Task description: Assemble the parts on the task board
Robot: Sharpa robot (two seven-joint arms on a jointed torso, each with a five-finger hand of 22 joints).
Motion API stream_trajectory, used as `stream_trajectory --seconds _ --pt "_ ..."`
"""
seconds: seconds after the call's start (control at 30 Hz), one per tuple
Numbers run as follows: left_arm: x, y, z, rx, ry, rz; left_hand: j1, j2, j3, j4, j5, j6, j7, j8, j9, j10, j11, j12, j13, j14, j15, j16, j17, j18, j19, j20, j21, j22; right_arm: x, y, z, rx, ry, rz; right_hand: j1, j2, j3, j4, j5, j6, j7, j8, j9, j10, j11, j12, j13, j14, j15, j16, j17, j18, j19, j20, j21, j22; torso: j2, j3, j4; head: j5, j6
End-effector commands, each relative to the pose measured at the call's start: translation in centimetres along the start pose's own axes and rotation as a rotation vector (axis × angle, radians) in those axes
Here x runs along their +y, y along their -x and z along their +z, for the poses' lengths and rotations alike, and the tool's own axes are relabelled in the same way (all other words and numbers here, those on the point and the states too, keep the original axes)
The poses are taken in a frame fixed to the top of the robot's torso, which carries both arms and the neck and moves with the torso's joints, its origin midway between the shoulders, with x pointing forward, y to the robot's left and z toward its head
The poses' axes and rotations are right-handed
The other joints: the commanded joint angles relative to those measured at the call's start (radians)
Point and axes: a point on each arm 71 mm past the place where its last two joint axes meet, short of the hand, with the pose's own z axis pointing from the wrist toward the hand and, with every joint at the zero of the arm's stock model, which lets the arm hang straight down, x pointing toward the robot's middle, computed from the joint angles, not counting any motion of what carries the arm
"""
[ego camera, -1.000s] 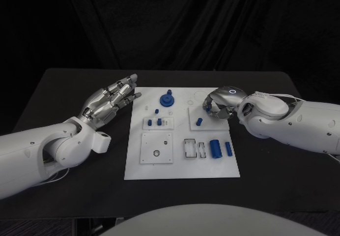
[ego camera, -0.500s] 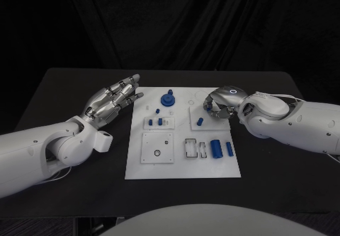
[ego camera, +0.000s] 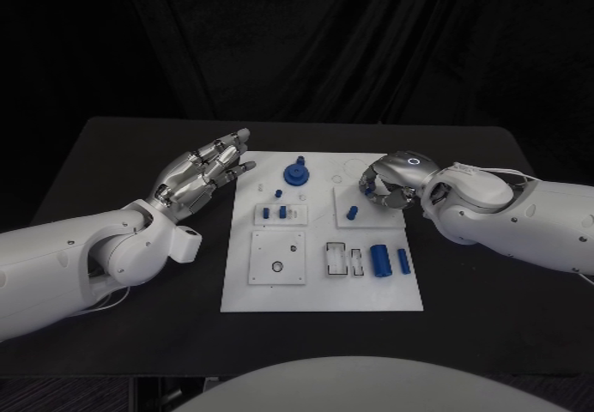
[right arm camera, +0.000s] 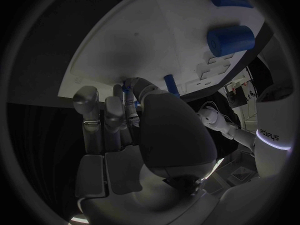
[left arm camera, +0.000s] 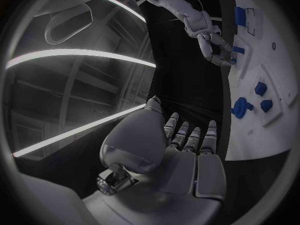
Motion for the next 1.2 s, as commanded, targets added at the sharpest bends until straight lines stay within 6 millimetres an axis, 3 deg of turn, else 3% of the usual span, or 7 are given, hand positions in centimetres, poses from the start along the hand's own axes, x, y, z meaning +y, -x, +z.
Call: stream_trajectory --seconds 0.03,0.33,0.57,0.6,0.73,0.97,1.2 --pt "-0.5 -0.1 0.0 0.005 -0.083 -0.011 0.008 0.001 0.004 0.000 0.007 -0.009 0.003 -0.003 -0.001 -0.003 0.008 0.003 0.000 0.003 0.010 0.002 0.002 0.020 0.001 0.006 0.007 0.000 -0.2 0.8 -0.1 -0.043 -0.010 0.004 -0.003 0.008 -0.001 -0.003 -0.007 -0.004 0.004 0.005 0.008 0.009 0.001 -0.007 -0.004 0.009 0.001 -0.001 0.000 -0.010 0.008 -0.002 0.004 0.113 -0.001 -0.0009 0.0001 0.005 0.000" --pt "-0.4 -0.1 0.2 -0.002 -0.074 -0.004 0.010 0.012 0.007 0.002 0.007 -0.009 0.008 -0.003 -0.001 -0.003 0.013 0.004 0.001 0.002 0.015 0.002 0.001 0.020 0.001 0.012 0.007 -0.005 0.1 3.4 -0.2 -0.078 0.000 0.000 -0.005 0.012 -0.001 -0.003 -0.031 -0.008 0.005 0.004 0.020 0.019 0.001 -0.021 -0.014 0.014 0.002 0.002 -0.001 -0.010 0.009 -0.001 0.010 0.114 -0.001 -0.0018 0.0015 0.005 0.000" --pt "-0.3 -0.1 0.4 -0.007 -0.071 0.001 0.005 0.016 0.004 0.004 0.002 -0.007 0.010 -0.002 -0.001 -0.002 0.014 0.006 0.001 0.000 0.018 0.001 0.001 0.019 0.001 0.014 0.007 -0.006 1.5 4.6 -0.4 -0.077 0.032 0.004 -0.010 0.010 -0.002 0.000 -0.043 -0.009 0.006 0.003 0.026 0.023 0.003 -0.035 -0.023 0.007 0.007 -0.008 -0.011 -0.009 0.003 0.002 -0.001 0.111 0.000 -0.0015 -0.0002 0.016 0.000" --pt "-0.2 -0.2 0.4 -0.006 -0.070 0.001 0.005 0.016 0.004 0.004 0.002 -0.007 0.010 -0.002 -0.001 -0.002 0.014 0.006 0.001 0.000 0.018 0.001 0.001 0.019 0.001 0.014 0.007 -0.006 1.9 4.7 -0.5 -0.075 0.043 0.008 -0.010 0.010 -0.002 0.000 -0.044 -0.010 0.007 0.003 0.027 0.023 0.003 -0.037 -0.025 0.008 0.008 -0.007 -0.011 -0.009 0.003 0.002 0.000 0.111 0.000 -0.0016 0.0000 0.019 0.000" --pt "-0.1 -0.2 0.6 -0.003 -0.067 0.000 0.002 0.022 0.004 0.004 0.003 -0.006 0.015 -0.002 -0.001 -0.003 0.014 0.006 0.001 0.000 0.020 0.001 0.001 0.019 0.001 0.015 0.007 -0.007 4.8 4.8 -0.6 -0.050 0.110 0.029 -0.004 0.003 0.000 -0.005 -0.050 -0.013 0.010 -0.001 0.029 0.027 0.007 -0.050 -0.034 0.005 0.013 -0.008 -0.013 -0.008 -0.003 0.006 -0.007 0.109 0.000 -0.0020 0.0004 0.055 0.000" --pt "0.0 -0.4 0.9 0.001 -0.064 -0.001 0.001 0.027 0.005 0.003 0.005 -0.006 0.020 -0.002 -0.001 -0.004 0.014 0.005 0.001 -0.001 0.020 0.001 0.001 0.019 0.001 0.017 0.007 -0.007 9.6 4.1 -0.6 -0.020 0.226 0.057 0.001 0.003 0.002 -0.009 -0.053 -0.009 0.011 -0.002 0.032 0.037 0.006 -0.054 -0.038 0.011 0.012 0.003 -0.004 -0.009 0.001 0.007 0.002 0.111 -0.001 -0.0021 0.0018 0.065 0.000" --pt "0.1 -0.6 1.1 0.006 -0.063 -0.003 0.003 0.034 0.006 0.002 0.007 -0.013 0.017 -0.003 -0.002 -0.006 0.015 0.004 0.000 -0.002 0.020 0.000 0.000 0.020 0.001 0.018 0.007 -0.008 12.9 2.8 0.1 0.005 0.308 0.035 0.000 0.000 0.001 -0.009 -0.049 -0.008 0.011 -0.003 0.032 0.041 0.006 -0.056 -0.040 0.017 0.012 0.011 0.002 -0.010 0.004 0.008 0.008 0.113 0.000 -0.0014 -0.0007 0.093 0.000"
